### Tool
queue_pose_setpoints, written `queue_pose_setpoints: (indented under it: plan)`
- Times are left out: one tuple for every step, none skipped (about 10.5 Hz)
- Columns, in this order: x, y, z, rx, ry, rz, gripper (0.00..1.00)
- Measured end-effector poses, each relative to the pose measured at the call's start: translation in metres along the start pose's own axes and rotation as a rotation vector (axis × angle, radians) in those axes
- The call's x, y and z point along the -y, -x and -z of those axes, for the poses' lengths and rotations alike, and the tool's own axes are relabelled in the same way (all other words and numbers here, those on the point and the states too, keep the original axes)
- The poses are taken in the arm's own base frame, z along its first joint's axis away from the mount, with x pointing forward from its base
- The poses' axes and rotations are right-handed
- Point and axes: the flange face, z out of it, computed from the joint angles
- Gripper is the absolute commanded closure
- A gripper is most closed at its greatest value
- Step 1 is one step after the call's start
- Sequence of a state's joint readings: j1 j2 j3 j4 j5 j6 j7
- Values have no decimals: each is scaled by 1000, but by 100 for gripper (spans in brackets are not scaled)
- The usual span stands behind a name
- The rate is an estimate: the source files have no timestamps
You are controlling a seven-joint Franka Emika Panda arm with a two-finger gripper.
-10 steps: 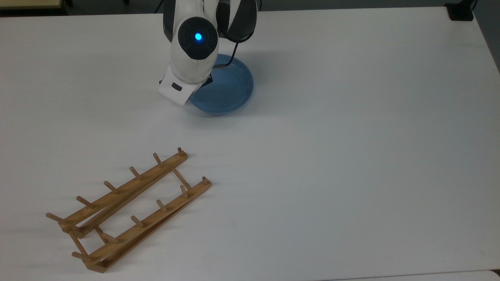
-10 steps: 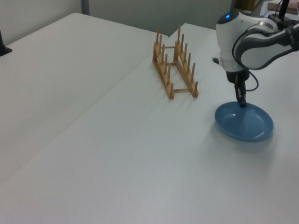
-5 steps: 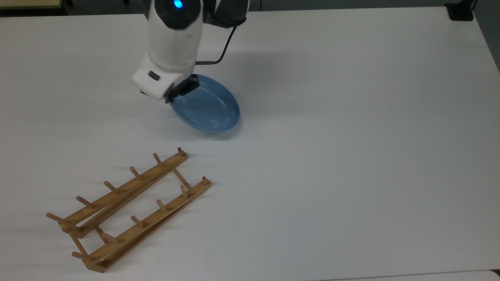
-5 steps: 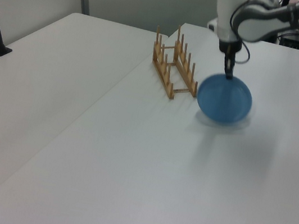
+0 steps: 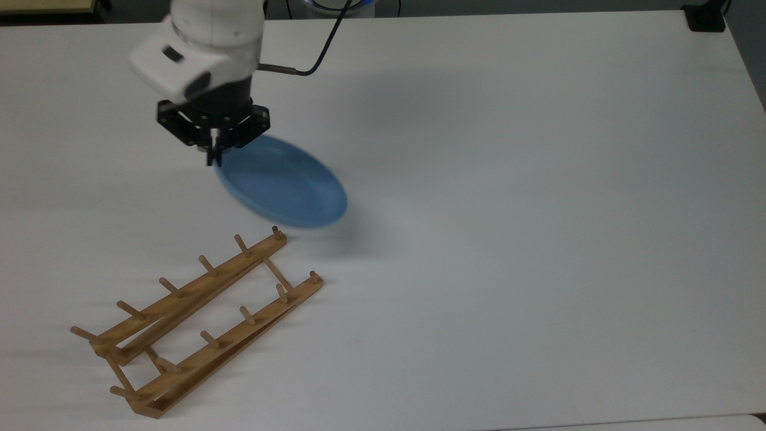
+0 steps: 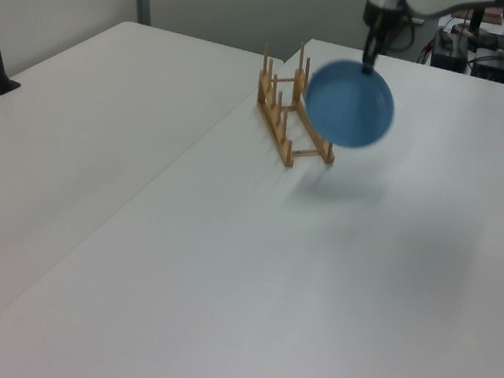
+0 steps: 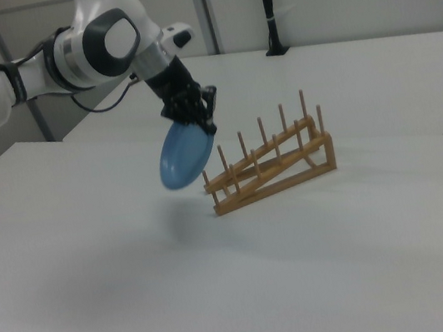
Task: Place plate in plate rack
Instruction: 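Carry the tilted plate over to the wooden rack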
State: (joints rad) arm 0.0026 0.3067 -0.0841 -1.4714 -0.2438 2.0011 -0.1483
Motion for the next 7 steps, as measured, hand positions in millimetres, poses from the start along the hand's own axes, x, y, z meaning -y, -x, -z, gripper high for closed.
queue_pose_setpoints:
  plan:
    - [-6, -10, 14, -97, 14, -68, 100]
    - [-10, -18, 23, -178, 31, -127, 100]
    - [-14, -21, 27, -227, 66, -163, 100]
    - [-18, -24, 28, -256, 97, -191, 100]
    - [-18, -26, 26, -281, 123, -223, 100]
    - [-18, -29, 23, -302, 149, -266, 100]
    - [-18, -30, 20, -312, 184, -306, 100]
